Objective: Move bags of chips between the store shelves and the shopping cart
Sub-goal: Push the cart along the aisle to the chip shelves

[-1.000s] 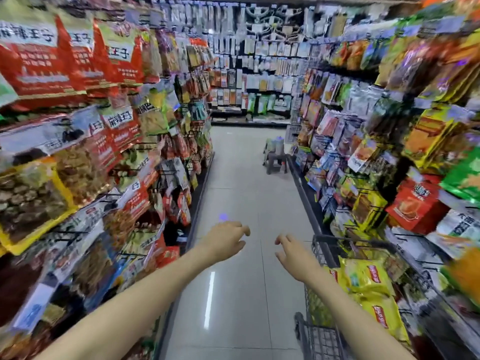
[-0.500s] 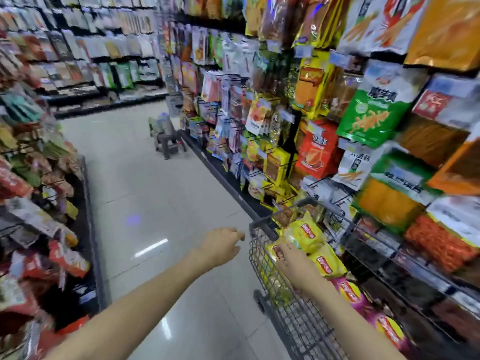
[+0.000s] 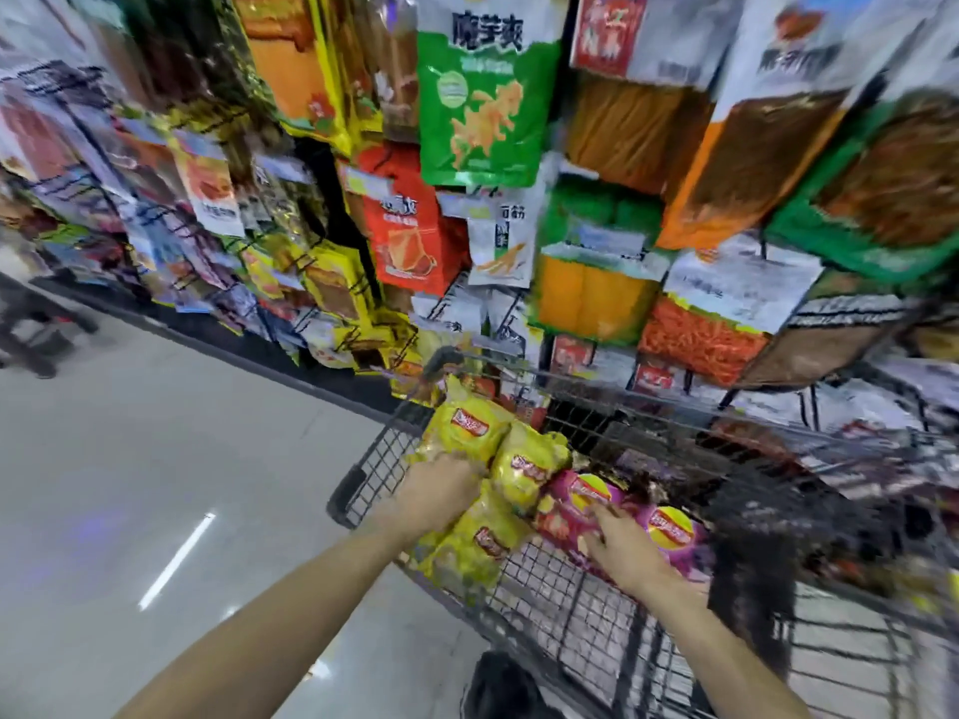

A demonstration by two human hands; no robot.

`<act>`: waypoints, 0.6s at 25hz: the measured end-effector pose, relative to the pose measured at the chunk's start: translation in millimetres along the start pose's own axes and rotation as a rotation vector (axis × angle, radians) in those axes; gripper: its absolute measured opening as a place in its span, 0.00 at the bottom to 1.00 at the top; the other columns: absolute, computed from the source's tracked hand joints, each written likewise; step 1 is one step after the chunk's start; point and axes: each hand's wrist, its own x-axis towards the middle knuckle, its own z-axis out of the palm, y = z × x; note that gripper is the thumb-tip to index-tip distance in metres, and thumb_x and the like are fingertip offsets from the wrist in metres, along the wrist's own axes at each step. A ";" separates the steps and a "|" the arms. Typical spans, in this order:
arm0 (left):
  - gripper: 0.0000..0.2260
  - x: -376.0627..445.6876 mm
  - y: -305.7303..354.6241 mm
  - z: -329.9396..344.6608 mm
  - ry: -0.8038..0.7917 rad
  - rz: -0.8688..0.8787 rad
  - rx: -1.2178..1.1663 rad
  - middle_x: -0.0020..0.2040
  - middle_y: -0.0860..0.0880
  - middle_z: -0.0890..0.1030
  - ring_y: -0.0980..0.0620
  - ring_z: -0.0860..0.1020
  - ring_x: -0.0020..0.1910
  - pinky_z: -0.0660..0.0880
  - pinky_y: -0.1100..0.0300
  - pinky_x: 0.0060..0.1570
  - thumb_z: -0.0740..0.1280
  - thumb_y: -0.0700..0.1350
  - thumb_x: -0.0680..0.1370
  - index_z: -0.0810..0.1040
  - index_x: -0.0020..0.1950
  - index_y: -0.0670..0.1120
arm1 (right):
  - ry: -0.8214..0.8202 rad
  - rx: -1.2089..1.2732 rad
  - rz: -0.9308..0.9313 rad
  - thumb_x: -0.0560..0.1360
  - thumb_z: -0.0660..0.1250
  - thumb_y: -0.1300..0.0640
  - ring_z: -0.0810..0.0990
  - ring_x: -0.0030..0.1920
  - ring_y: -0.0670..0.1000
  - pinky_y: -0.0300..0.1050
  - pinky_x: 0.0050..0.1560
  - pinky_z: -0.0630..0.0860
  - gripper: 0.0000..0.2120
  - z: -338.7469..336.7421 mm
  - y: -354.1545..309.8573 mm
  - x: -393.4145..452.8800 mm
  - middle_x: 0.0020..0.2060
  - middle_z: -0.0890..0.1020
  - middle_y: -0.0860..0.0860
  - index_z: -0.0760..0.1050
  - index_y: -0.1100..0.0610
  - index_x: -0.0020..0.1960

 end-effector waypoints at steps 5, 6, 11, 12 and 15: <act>0.18 59.2 16.8 9.7 -0.088 0.111 0.085 0.59 0.47 0.82 0.42 0.79 0.58 0.77 0.48 0.55 0.59 0.53 0.78 0.72 0.69 0.56 | -0.048 0.065 0.207 0.82 0.53 0.45 0.75 0.64 0.60 0.51 0.56 0.74 0.25 2.6 34.1 12.6 0.69 0.72 0.59 0.59 0.52 0.77; 0.19 69.4 17.3 22.8 -0.100 0.119 0.077 0.57 0.47 0.82 0.42 0.81 0.55 0.79 0.47 0.52 0.57 0.54 0.77 0.73 0.67 0.56 | -0.063 0.078 0.239 0.81 0.50 0.42 0.75 0.64 0.60 0.51 0.57 0.74 0.27 7.3 35.7 10.0 0.70 0.71 0.59 0.58 0.52 0.77; 0.19 100.5 33.7 57.2 -0.265 0.206 0.062 0.66 0.48 0.77 0.43 0.77 0.63 0.76 0.49 0.55 0.59 0.52 0.81 0.71 0.72 0.52 | -0.121 0.238 0.379 0.82 0.58 0.49 0.71 0.69 0.59 0.50 0.62 0.71 0.25 52.9 47.1 1.5 0.71 0.70 0.56 0.60 0.51 0.77; 0.19 104.9 33.7 64.6 -0.328 0.213 0.071 0.68 0.50 0.75 0.45 0.76 0.65 0.75 0.50 0.58 0.60 0.52 0.82 0.68 0.73 0.55 | -0.132 0.256 0.393 0.82 0.58 0.50 0.71 0.68 0.58 0.50 0.62 0.72 0.23 56.8 48.5 0.5 0.70 0.71 0.54 0.61 0.50 0.76; 0.20 125.4 26.8 100.7 -0.405 0.176 -0.035 0.68 0.52 0.75 0.47 0.78 0.61 0.78 0.52 0.52 0.63 0.52 0.81 0.66 0.73 0.59 | -0.135 0.359 0.444 0.82 0.58 0.51 0.69 0.69 0.56 0.50 0.64 0.70 0.21 74.9 56.1 15.5 0.70 0.71 0.51 0.61 0.49 0.75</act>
